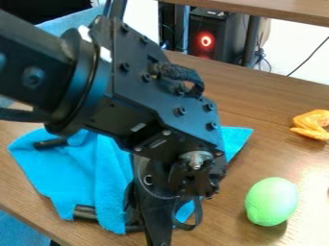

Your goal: Move the cloth from the bottom right to the left top

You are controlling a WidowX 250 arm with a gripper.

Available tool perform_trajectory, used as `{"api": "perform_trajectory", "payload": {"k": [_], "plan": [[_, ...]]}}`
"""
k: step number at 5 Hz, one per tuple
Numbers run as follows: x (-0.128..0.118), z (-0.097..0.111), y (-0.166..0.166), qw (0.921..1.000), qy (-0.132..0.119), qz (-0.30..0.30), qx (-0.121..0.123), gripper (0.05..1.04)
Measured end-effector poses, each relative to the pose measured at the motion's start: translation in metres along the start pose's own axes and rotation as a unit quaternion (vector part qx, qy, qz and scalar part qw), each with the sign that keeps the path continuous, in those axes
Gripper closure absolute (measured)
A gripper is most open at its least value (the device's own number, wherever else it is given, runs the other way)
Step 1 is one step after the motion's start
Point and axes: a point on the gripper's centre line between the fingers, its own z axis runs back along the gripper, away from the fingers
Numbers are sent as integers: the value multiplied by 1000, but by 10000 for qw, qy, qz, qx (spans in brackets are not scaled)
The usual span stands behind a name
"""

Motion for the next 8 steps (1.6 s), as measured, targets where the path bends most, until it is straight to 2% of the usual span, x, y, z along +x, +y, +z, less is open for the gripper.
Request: {"api": "perform_trajectory", "payload": {"k": [1, 3, 4, 5, 6, 7, 8], "plan": [[-7, 7, 8, 9999, -34, 96, -103, 1034], [-23, 36, 57, 9962, -272, 696, -450, 1010], [-29, 39, 72, 9945, -220, 862, -555, 869], [-23, 38, 57, 9966, -187, 644, -472, 575], [-15, 35, 25, 9993, -146, 185, -302, 303], [-12, 32, 15, 9997, -90, 81, -193, 84], [-8, 22, 12, 9999, -1, 49, -137, 84]]}}
